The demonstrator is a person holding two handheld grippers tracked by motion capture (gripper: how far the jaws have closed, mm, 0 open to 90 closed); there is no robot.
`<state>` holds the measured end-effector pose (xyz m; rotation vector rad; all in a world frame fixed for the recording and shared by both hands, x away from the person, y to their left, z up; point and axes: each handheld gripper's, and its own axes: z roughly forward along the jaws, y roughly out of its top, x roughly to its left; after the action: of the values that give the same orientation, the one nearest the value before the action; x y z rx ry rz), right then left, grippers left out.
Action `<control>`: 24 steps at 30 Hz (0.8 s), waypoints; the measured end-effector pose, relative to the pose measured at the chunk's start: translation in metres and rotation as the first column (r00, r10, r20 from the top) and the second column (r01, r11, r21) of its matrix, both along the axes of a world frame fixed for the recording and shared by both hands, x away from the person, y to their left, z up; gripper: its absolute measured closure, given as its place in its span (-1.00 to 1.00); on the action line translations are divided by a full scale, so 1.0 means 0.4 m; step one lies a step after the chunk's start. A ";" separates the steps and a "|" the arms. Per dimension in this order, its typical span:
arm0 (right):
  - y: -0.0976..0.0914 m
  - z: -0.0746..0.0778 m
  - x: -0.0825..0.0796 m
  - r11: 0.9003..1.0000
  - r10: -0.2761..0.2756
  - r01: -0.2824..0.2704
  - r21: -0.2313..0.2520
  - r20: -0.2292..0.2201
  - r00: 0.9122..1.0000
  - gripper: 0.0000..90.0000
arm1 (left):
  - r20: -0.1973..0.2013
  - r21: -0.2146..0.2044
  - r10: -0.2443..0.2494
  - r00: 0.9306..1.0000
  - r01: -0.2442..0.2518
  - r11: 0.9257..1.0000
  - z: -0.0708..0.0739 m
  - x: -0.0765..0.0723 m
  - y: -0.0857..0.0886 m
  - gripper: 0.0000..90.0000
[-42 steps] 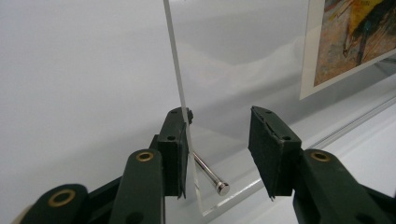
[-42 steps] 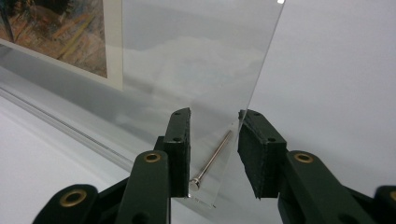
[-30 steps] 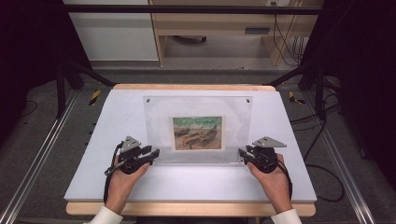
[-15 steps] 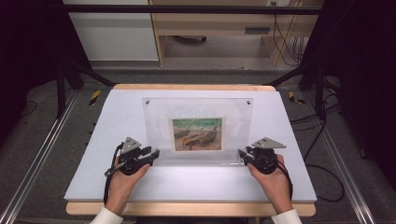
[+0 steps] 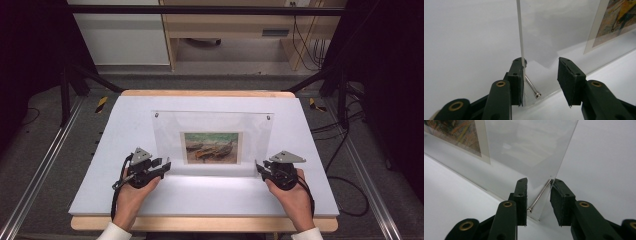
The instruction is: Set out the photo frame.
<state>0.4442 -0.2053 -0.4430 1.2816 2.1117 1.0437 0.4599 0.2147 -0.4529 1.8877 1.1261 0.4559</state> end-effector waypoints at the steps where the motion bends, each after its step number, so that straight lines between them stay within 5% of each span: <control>1: 0.000 0.000 0.000 1.000 -0.001 0.001 0.002 0.000 1.000 0.49 | 0.000 0.000 -0.001 1.000 0.001 1.000 0.000 -0.001 0.000 0.26; 24: 0.000 -0.002 -0.002 1.000 0.004 -0.004 -0.005 0.004 1.000 0.48 | 0.001 0.004 0.001 1.000 -0.001 1.000 -0.005 -0.012 -0.002 0.26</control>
<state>0.4436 -0.2052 -0.4440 1.2730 2.1134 1.0411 0.4553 0.2138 -0.4548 1.8906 1.1269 0.4598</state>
